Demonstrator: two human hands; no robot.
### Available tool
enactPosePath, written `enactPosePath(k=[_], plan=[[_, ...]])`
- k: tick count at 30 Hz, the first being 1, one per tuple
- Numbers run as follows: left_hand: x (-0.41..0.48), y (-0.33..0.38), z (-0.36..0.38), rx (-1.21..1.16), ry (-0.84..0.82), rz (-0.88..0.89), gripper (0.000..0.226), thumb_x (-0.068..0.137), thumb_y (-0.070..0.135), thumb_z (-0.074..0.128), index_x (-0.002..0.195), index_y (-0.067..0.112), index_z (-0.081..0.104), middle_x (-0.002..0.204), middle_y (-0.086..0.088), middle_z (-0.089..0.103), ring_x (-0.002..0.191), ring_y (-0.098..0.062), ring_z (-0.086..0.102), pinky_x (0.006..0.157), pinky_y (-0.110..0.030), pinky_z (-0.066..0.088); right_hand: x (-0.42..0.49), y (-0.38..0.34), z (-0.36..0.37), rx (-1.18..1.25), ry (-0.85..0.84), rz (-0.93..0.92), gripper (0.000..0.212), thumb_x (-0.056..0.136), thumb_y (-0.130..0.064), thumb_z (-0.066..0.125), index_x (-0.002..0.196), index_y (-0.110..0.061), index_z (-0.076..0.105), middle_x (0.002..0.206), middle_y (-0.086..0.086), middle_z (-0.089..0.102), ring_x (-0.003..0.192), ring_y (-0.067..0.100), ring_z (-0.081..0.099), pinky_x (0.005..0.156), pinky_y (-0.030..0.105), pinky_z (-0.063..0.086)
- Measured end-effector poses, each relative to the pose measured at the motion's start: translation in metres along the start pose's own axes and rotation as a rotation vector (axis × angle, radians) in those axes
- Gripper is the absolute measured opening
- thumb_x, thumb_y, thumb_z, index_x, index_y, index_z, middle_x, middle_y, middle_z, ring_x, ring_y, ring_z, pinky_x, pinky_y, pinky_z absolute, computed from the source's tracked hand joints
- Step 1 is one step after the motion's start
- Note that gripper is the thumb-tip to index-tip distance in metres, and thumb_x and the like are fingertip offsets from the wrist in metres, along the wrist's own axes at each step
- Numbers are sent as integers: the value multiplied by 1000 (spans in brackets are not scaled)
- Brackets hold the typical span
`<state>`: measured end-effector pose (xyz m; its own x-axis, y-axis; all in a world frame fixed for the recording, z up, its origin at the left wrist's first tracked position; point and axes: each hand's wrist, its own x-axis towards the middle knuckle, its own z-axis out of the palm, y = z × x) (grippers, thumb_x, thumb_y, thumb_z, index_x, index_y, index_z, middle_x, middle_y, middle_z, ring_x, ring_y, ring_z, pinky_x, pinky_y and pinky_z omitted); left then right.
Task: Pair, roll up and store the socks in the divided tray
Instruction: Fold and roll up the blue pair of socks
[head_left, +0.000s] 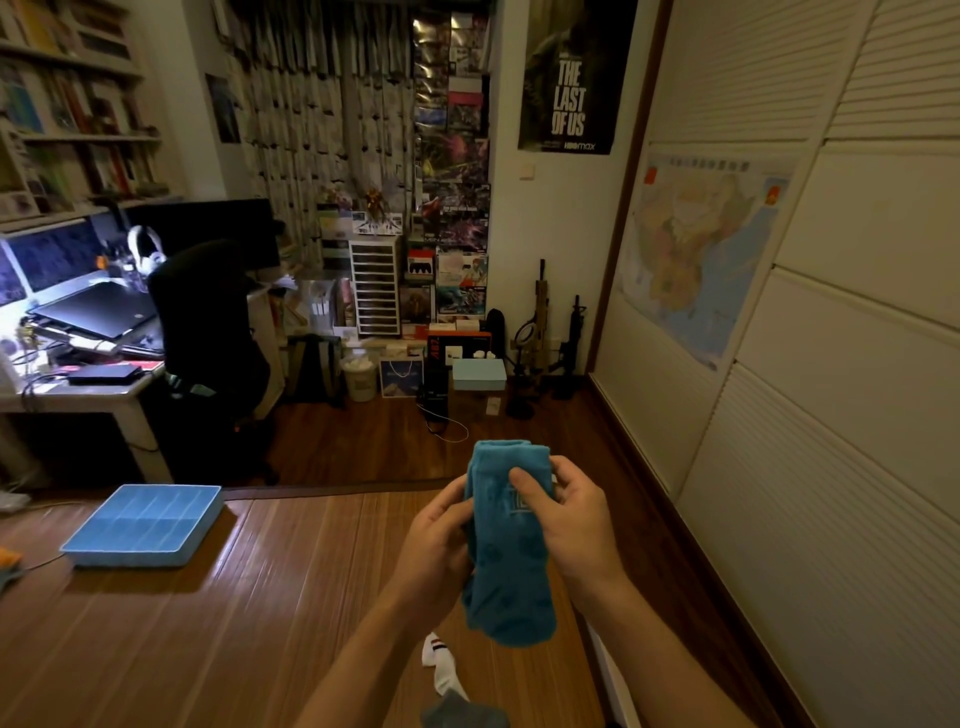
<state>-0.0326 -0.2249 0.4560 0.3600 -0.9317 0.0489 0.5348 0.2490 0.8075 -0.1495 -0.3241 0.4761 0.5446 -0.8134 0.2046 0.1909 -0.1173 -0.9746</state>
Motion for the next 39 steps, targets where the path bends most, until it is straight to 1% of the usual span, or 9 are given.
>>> enactPosePath(k=[8, 12, 17, 21, 25, 28, 32, 35, 39], plan=[[-6, -2, 1, 67, -12, 14, 40, 100, 36, 56, 135, 17, 64, 134, -19, 65, 123, -35, 64, 94, -39, 59, -2, 5, 4, -224, 140, -84, 13, 92, -31, 73, 95, -20, 66, 83, -3, 76, 72, 13, 74, 58, 29, 61], [-8, -5, -6, 178, -31, 34, 43, 93, 24, 71, 135, 28, 62, 131, -10, 68, 122, -33, 66, 91, -40, 60, -3, 6, 6, -224, 181, -61, 14, 90, -34, 74, 89, -21, 70, 84, -3, 74, 75, 13, 73, 62, 34, 62], [-8, -2, -9, 162, -25, 4, 52, 89, 21, 72, 139, 19, 58, 130, -13, 68, 120, -35, 66, 90, -41, 60, 0, 1, 1, -178, 114, 7, 23, 86, -30, 78, 102, -17, 68, 96, 2, 73, 88, 19, 73, 67, 30, 62], [-8, 1, -15, 165, -43, -37, 38, 94, 15, 68, 131, 21, 66, 131, -16, 68, 120, -36, 66, 89, -40, 60, 9, -12, -11, -117, -79, 181, 54, 76, -41, 79, 123, -21, 60, 116, 1, 67, 103, 17, 70, 79, 29, 61], [-9, 6, -21, 210, -140, -100, 43, 93, 23, 72, 135, 22, 64, 135, -15, 65, 123, -35, 64, 93, -39, 58, 20, -28, -30, -211, -375, 173, 39, 78, -42, 79, 108, -19, 74, 106, 2, 75, 98, 17, 73, 77, 26, 59], [-7, 5, -29, 262, -160, -126, 41, 99, 19, 65, 139, 20, 61, 136, -18, 63, 124, -37, 63, 96, -41, 56, 27, -41, -36, -391, -429, 66, 23, 80, -37, 82, 97, -23, 74, 96, -8, 74, 88, 9, 73, 68, 19, 57], [-5, 4, -32, 304, -166, -144, 40, 100, 22, 64, 139, 20, 60, 136, -19, 63, 123, -38, 63, 98, -43, 55, 30, -49, -31, -644, -559, -31, 24, 83, -36, 80, 102, -30, 69, 97, -11, 70, 89, 2, 69, 68, 18, 56], [-6, 4, -30, 352, -167, -139, 44, 96, 30, 69, 139, 22, 60, 135, -16, 64, 123, -37, 63, 98, -44, 56, 32, -49, -27, -678, -560, -112, 14, 88, -27, 76, 100, -26, 68, 94, -7, 70, 85, 4, 69, 68, 22, 56], [-12, 3, -32, 516, -195, -116, 43, 88, 41, 75, 126, 23, 66, 125, -11, 69, 117, -35, 66, 99, -45, 56, 39, -54, -34, -451, -416, -115, 12, 90, -24, 73, 101, -22, 70, 95, -4, 73, 84, 12, 72, 70, 24, 59]])
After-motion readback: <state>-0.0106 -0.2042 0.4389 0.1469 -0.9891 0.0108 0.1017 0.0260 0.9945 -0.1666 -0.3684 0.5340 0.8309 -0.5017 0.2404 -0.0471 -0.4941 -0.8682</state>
